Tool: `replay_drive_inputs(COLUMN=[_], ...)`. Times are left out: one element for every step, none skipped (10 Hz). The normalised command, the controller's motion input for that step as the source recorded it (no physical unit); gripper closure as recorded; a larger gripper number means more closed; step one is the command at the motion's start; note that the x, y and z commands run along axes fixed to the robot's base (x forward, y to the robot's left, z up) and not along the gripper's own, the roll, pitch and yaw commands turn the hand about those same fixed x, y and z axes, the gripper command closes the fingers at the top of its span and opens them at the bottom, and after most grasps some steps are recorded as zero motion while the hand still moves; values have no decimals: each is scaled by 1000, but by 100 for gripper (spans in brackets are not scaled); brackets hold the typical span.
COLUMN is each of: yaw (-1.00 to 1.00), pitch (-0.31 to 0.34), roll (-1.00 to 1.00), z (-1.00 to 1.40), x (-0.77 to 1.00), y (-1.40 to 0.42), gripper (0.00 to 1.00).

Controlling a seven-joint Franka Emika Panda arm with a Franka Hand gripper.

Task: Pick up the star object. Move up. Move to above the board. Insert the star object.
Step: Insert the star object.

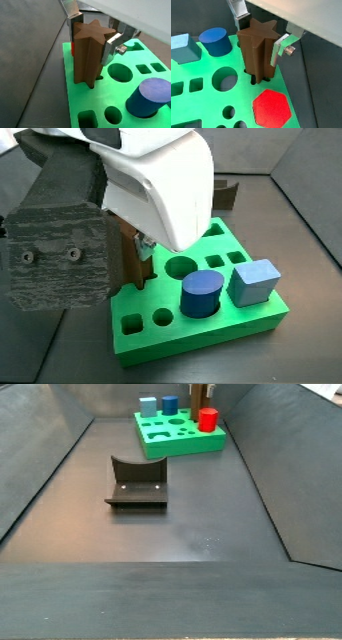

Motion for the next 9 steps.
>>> replay_drive_inputs(yaw=[-431,-714,-240,0,-323,-637,-526,0,-91], pitch=[-93,-67,13,0,-24,0,-1,0,-16], roll=[0,6,0,0,121,151,79,-26,0], z=[-354,-466,0,0,-674,-817,-691,0,-497], x=[37,243,40,-26,3,160,123,0,0], y=[-180,-183,0,57,-103,-109,-34,3,-20], gripper=[100,100,100,100,100,100,100,100,100])
